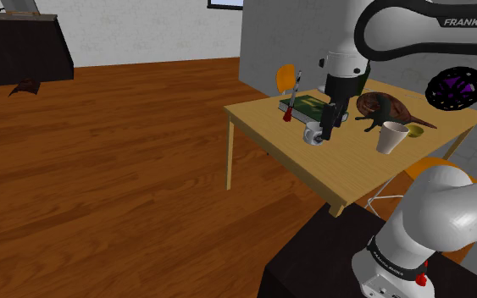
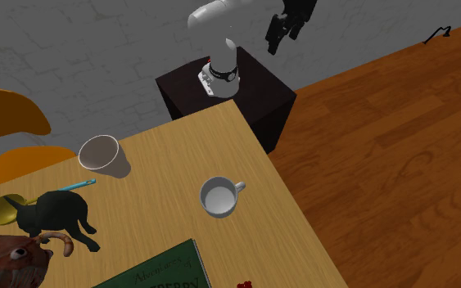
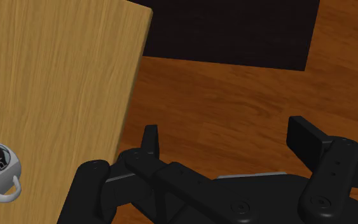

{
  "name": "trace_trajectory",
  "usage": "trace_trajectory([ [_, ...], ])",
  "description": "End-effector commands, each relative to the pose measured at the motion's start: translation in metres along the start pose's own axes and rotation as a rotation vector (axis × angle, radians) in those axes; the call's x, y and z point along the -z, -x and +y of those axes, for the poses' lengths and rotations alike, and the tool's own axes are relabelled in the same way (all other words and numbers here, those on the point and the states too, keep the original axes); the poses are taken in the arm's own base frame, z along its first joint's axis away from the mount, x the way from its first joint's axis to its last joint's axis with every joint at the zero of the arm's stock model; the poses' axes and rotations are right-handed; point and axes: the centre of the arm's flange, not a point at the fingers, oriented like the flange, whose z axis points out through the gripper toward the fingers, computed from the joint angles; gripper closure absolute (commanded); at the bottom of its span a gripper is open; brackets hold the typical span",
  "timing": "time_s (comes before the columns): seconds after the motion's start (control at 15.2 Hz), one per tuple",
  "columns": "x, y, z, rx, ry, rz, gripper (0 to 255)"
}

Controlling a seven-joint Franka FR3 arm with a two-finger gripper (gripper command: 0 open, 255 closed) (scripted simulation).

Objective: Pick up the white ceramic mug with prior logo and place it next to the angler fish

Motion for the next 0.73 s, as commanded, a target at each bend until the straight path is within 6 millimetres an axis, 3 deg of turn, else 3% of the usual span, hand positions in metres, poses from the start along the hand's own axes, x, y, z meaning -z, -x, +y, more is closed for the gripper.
trace_trajectory([
  [0.0,0.0,0.0,0.0,0.0,0.0,0.0,0],
  [0.66,-0.043,-0.033,0.122,0.009,-0.021,0.035,0],
])
